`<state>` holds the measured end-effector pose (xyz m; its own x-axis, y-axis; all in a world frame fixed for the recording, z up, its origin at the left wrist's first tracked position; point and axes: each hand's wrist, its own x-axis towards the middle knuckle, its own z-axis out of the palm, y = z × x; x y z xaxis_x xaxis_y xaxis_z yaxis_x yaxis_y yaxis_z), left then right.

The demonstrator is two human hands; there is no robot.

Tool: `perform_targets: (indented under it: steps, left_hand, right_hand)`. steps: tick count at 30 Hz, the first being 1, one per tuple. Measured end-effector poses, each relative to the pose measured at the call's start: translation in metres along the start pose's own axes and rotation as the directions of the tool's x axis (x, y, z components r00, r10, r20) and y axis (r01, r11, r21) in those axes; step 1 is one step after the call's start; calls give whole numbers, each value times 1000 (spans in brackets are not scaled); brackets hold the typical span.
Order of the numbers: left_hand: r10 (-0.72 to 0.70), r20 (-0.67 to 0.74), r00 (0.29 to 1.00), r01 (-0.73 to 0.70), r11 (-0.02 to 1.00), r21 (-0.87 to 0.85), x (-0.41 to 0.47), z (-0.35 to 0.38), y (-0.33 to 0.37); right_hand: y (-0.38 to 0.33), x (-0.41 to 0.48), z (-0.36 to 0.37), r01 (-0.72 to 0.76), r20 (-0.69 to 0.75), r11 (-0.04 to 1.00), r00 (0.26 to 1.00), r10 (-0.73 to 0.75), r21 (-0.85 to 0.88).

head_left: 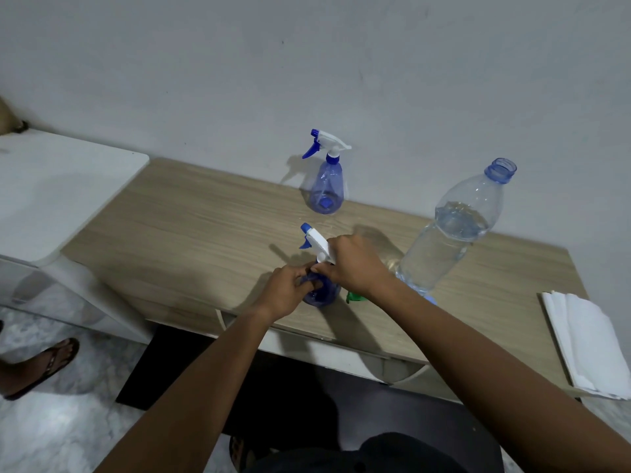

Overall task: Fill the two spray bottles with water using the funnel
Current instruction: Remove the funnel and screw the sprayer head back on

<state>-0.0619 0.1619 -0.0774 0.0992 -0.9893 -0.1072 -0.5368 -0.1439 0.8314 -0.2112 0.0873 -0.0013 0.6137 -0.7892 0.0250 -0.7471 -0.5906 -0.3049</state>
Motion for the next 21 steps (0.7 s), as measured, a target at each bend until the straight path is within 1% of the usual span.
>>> perform_targets:
  steps: [3,7,13,15,18,21]
  left_hand:
    - [-43,-20,999,43,999,-14,3,3,-5]
    - [-55,-27,998,55,999,-1,3,2,-5]
    - [-47,-22,999,47,999,24,-2,1,0]
    - [-42,-17,999,42,999,31,-3,1,1]
    - [-52,-11,999,53,997,52,-5,0,2]
    - [-23,-15,1000,24,998,61,-6,-1,2]
  right_hand:
    - [3,-9,9,30,-105,996,994,-21,85]
    - [3,-16,27,-3,-249,987,967,44,161]
    - [-3,-19,40,-36,-391,988,916,92,147]
    - [-5,-18,39,-50,-374,987,921,105,153]
    - [-4,-14,40,-117,-257,979,953,158,166]
    - [4,-17,37,-129,-195,960,964,180,250]
